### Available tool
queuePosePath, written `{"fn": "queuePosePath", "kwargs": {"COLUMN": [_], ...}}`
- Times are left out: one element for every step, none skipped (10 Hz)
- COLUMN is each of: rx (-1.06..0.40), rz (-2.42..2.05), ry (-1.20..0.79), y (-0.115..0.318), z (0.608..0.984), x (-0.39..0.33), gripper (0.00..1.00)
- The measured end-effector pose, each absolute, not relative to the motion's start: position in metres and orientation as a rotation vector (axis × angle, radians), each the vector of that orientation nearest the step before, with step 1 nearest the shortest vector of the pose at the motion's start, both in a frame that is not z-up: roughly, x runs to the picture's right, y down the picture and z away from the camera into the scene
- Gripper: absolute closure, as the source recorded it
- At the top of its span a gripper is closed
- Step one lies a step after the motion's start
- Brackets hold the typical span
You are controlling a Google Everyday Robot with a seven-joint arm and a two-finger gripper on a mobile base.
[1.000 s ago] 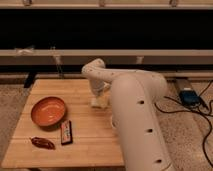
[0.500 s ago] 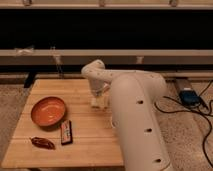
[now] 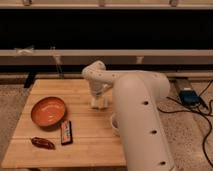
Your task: Place the white sponge in the ceramic cup
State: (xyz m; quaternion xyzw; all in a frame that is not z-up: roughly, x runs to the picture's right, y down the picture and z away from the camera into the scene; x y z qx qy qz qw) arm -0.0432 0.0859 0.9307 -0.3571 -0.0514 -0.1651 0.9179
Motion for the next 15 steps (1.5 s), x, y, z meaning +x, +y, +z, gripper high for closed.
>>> {"fn": "queuePosePath", "kwargs": {"rx": [-0.722, -0.712, -0.701, -0.689, -0.673, -0.658, -0.636, -0.614, -0.59, -0.571, -0.545, -0.525, -0.516, -0.506, -0.503], "rz": [-0.33, -0.324, -0.32, -0.314, -0.308, -0.303, -0.298, -0.293, -0.292, -0.294, -0.302, -0.307, -0.307, -0.302, -0.29], "ry": [-0.112, -0.115, -0.123, -0.138, -0.154, -0.173, -0.197, -0.217, -0.238, -0.257, -0.282, -0.301, -0.315, -0.333, -0.343], "y": [0.083, 0.08, 0.076, 0.073, 0.068, 0.063, 0.055, 0.046, 0.038, 0.033, 0.028, 0.029, 0.032, 0.037, 0.045], "z": [0.926, 0.923, 0.919, 0.913, 0.905, 0.894, 0.88, 0.866, 0.85, 0.835, 0.812, 0.792, 0.778, 0.761, 0.748], "x": [-0.045, -0.044, -0.045, -0.047, -0.048, -0.049, -0.051, -0.051, -0.052, -0.054, -0.059, -0.062, -0.065, -0.066, -0.064], "gripper": [0.84, 0.85, 0.85, 0.85, 0.85, 0.85, 0.85, 0.85, 0.85, 0.85, 0.85, 0.85, 0.85, 0.85, 0.85]}}
